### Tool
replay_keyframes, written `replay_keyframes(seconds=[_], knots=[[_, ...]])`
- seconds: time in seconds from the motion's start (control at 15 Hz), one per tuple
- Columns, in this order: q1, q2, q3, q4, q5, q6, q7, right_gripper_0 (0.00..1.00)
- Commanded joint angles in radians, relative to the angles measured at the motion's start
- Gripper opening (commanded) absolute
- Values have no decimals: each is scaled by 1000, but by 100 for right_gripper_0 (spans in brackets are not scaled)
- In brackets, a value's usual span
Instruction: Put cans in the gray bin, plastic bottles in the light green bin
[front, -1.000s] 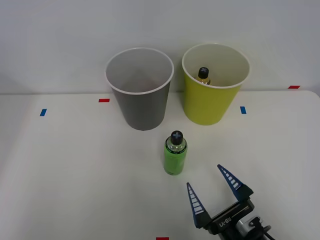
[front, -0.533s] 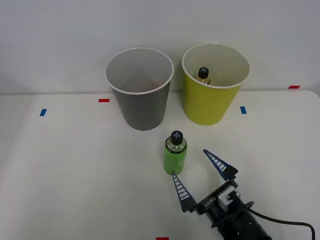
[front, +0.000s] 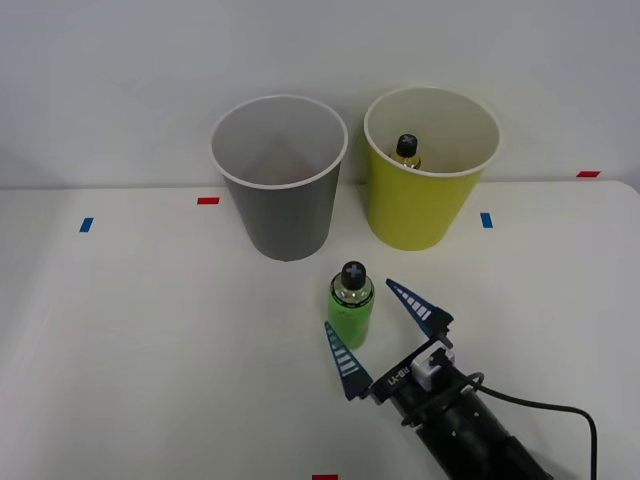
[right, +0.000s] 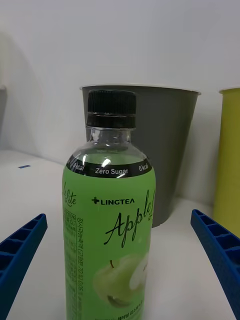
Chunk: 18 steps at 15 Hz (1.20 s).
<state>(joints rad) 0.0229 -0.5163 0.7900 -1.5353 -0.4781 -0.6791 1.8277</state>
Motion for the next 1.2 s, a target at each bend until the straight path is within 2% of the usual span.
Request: replay_keyframes(seconds=[0.07,1.2], knots=[[-3,2,0,0,-7,3,1,100],[-69,15,5,0,-40,98,4,100]])
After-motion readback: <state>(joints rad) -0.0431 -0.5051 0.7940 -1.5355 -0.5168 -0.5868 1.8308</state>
